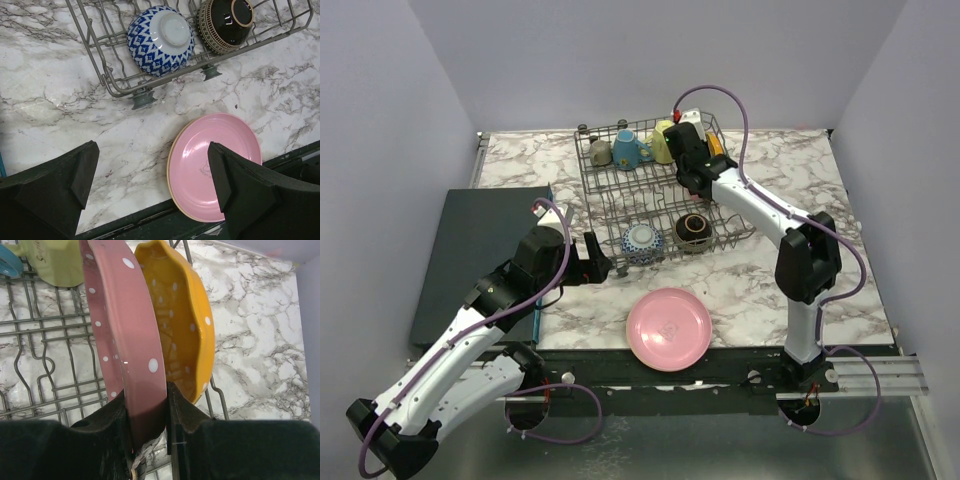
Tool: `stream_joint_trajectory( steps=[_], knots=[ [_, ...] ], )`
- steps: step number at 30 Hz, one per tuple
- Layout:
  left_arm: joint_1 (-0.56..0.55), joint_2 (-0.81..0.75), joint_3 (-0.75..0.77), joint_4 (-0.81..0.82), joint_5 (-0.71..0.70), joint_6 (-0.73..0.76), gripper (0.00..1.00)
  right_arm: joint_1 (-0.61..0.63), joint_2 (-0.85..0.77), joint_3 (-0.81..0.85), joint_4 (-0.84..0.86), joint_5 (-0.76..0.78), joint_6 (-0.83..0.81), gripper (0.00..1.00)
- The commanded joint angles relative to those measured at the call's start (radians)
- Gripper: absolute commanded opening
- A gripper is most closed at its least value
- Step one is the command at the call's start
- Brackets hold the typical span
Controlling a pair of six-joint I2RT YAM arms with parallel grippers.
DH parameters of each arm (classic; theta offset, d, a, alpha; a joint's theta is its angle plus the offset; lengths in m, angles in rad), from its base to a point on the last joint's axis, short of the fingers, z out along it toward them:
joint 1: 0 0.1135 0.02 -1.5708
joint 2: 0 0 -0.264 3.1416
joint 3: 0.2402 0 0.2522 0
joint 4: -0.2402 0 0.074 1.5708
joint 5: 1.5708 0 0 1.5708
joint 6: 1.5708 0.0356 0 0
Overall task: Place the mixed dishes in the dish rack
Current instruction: Insert the plate into the dish rack.
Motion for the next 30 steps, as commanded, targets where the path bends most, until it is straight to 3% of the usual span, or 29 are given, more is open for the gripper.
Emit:
stream_joint_trajectory(
  steps=[1, 27, 30],
  knots=[
    [0.014, 0.0, -0.007, 0.018, 0.006, 0.02, 0.99, -0.002, 0.011, 0.059, 0.091, 0.021, 0.033, 0.0],
    [0.056, 0.012, -0.01, 0.027, 0.044, 0.03, 0.99, -0.005, 0.095, 0.055, 0.058, -0.001, 0.087, 0.01],
    [0.064, 0.017, -0.009, 0.029, 0.053, 0.031, 0.99, -0.007, 0.094, 0.053, 0.056, 0.0, 0.089, 0.07]
  ],
)
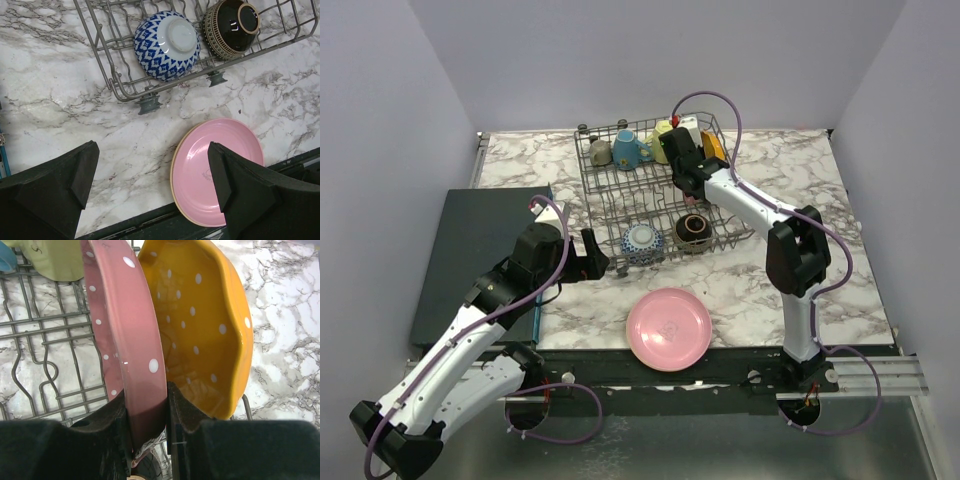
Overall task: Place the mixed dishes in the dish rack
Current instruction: Insert the plate into the dish rack.
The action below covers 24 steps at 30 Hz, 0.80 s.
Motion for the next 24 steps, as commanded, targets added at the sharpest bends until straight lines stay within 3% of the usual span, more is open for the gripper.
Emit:
stream_joint_trajectory(
  steps=[1, 6, 24],
  knots=[
    [0.016, 0.008, -0.01, 0.021, 0.033, 0.018, 0.99, 0.001, 0.004, 0.037, 0.039, 0.016, 0.03, 0.09],
    [0.024, 0.01, -0.01, 0.025, 0.043, 0.02, 0.99, -0.002, -0.004, 0.027, 0.039, 0.019, 0.032, 0.25],
    [0.042, 0.018, -0.012, 0.028, 0.058, 0.022, 0.99, -0.002, -0.041, 0.022, 0.024, 0.038, 0.034, 0.64]
  ],
)
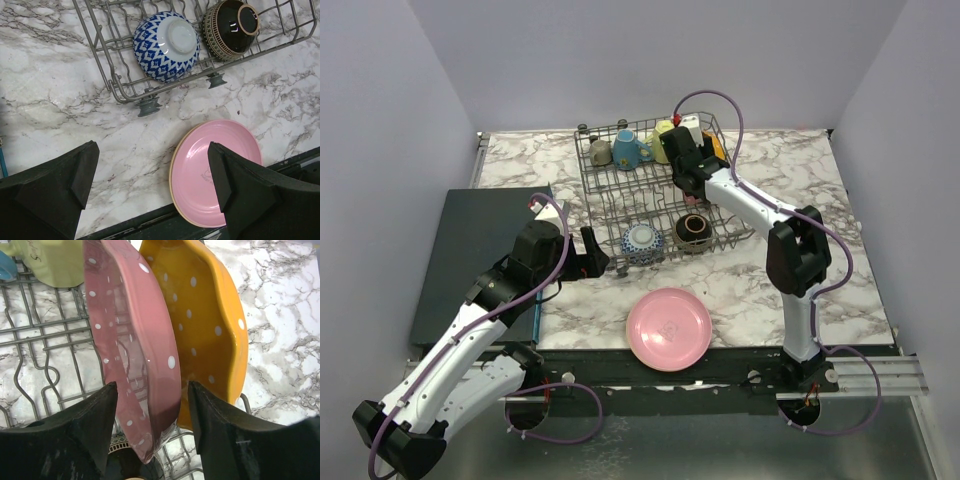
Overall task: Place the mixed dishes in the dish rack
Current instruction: Insert the plate into the dish rack.
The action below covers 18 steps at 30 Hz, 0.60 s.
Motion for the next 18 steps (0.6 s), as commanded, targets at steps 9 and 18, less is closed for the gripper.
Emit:
stream_joint_trajectory(
  steps=[9, 18],
  knots=[
    [0.008, -0.001, -0.012, 0.016, 0.022, 0.016, 0.99, 0.001, -0.085, 0.014, -0.002, 0.001, 0.038, 0.73],
    [0.008, 0.001, -0.015, 0.016, 0.027, 0.018, 0.99, 0.001, -0.163, -0.012, -0.004, -0.078, 0.063, 0.78]
  ],
)
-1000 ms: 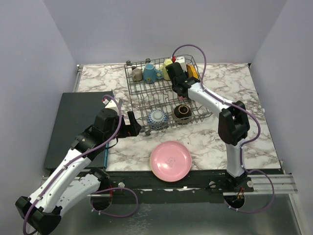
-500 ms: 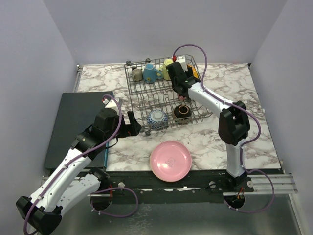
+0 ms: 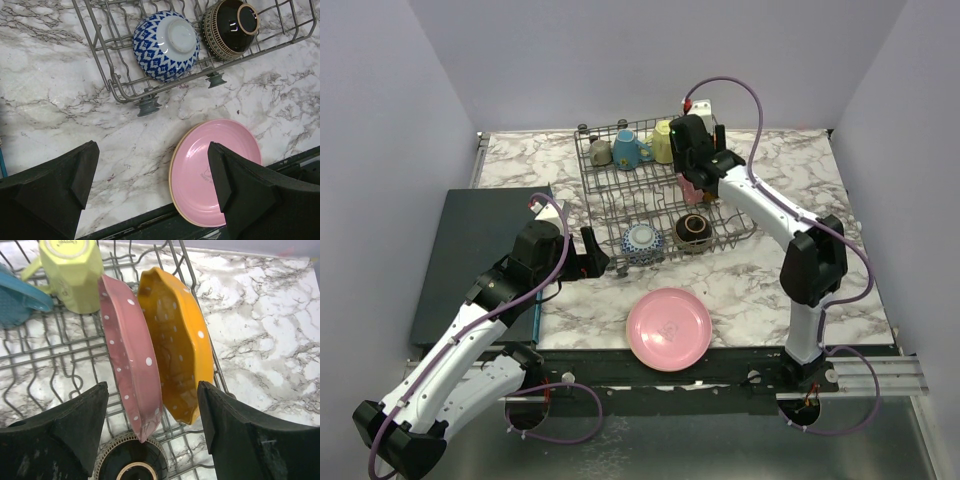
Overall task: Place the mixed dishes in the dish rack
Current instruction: Insert the plate into the dish rack, then pick up the plate from the corner of the board.
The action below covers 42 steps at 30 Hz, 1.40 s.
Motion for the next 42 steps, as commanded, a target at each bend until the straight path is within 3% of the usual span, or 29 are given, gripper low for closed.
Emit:
stream_joint_trajectory(
  steps=[1, 21, 34, 42],
  knots=[
    [0.006, 0.0, -0.013, 0.015, 0.022, 0.018, 0.99, 0.001, -0.07, -0.014, -0.004, -0.06, 0.035, 0.78],
    [0.006, 0.022, -0.018, 0.025, 0.087, 0.024, 0.99, 0.001, -0.344, -0.177, -0.015, -0.307, 0.07, 0.85],
    [0.0, 0.016, -0.03, 0.044, 0.146, 0.024, 0.99, 0.001, -0.656, -0.52, -0.018, -0.485, 0.155, 0.9],
    [-0.059, 0.053, -0.024, 0.036, 0.133, 0.018, 0.99, 0.001, -0.858, -0.68, -0.088, -0.546, 0.228, 0.9]
  ],
)
